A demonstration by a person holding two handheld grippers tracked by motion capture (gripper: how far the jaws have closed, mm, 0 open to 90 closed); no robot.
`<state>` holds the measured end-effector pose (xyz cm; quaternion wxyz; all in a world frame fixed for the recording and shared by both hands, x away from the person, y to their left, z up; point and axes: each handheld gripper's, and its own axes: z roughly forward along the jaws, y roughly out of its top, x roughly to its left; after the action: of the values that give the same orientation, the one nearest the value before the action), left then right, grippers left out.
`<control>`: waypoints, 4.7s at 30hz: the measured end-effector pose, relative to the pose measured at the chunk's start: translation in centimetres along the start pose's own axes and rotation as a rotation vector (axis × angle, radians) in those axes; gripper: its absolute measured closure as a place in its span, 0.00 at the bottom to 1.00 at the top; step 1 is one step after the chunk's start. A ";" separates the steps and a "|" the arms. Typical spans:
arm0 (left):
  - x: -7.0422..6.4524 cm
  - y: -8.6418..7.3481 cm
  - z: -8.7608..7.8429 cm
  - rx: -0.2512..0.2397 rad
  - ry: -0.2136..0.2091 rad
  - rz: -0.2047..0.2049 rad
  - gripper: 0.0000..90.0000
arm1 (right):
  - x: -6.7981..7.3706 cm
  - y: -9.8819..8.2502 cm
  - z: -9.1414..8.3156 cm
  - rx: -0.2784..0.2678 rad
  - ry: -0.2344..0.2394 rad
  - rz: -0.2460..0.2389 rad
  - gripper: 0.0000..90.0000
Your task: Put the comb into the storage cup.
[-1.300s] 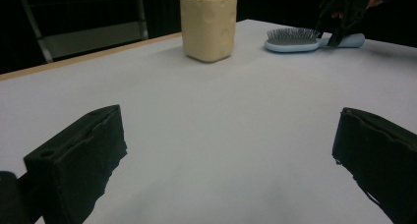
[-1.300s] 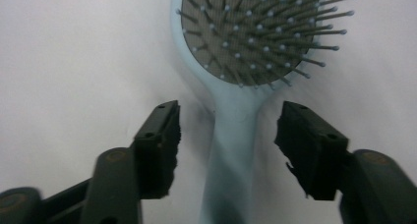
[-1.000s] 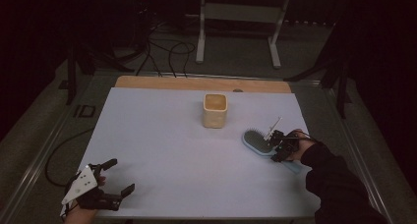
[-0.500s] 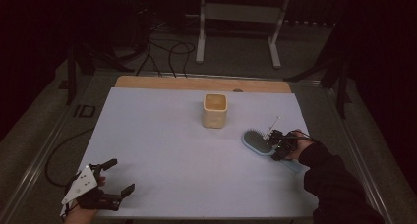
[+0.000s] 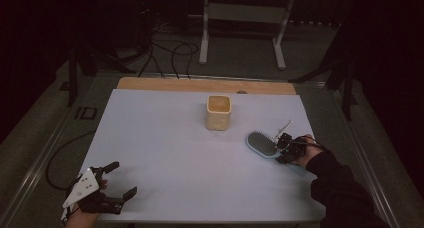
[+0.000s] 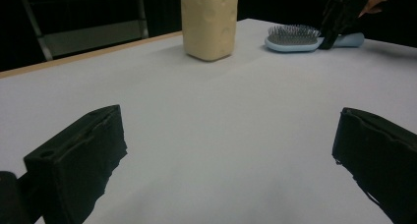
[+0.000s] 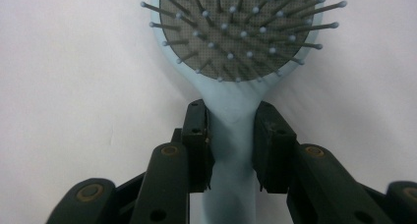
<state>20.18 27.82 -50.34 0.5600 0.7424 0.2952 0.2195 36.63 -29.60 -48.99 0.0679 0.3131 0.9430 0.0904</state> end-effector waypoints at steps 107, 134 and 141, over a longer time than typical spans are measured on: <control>0.0 -0.1 -0.2 -0.002 -0.005 -0.005 0.00 | 5.7 14.2 -9.3 -0.834 -0.136 0.157 0.78; 0.1 -0.1 -0.3 -0.009 -0.003 -0.017 0.00 | 3.8 19.4 -9.2 -0.934 -0.135 0.202 0.78; 0.1 -0.2 -0.3 -0.009 -0.002 -0.017 0.00 | 3.3 20.3 -9.1 -0.960 -0.130 0.218 0.78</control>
<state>20.00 28.16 -50.39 0.5652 0.7377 0.2998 0.2153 44.05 -12.79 -36.02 0.2534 0.3483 0.7505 0.5012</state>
